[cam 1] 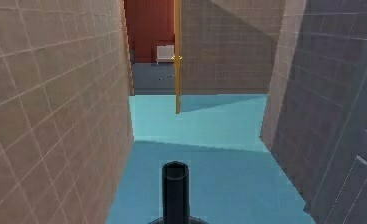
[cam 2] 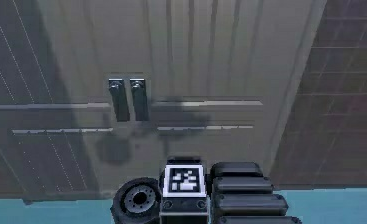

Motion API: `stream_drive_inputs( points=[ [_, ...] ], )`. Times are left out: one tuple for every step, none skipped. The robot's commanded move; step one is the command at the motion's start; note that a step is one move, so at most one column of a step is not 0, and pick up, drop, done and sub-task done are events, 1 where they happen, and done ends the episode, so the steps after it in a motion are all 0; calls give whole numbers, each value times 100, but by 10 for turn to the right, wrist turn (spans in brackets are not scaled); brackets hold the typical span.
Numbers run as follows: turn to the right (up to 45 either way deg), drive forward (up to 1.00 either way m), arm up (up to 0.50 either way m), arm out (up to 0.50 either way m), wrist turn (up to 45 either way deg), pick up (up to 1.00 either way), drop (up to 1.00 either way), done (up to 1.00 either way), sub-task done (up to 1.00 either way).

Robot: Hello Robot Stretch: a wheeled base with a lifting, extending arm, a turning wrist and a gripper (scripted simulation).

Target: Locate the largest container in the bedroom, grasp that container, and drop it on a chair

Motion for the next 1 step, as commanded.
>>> stream_drive_inputs(
  points=[
    [-30, 0, 0, 0, 0, 0, 0, 0, 0]
  ],
)
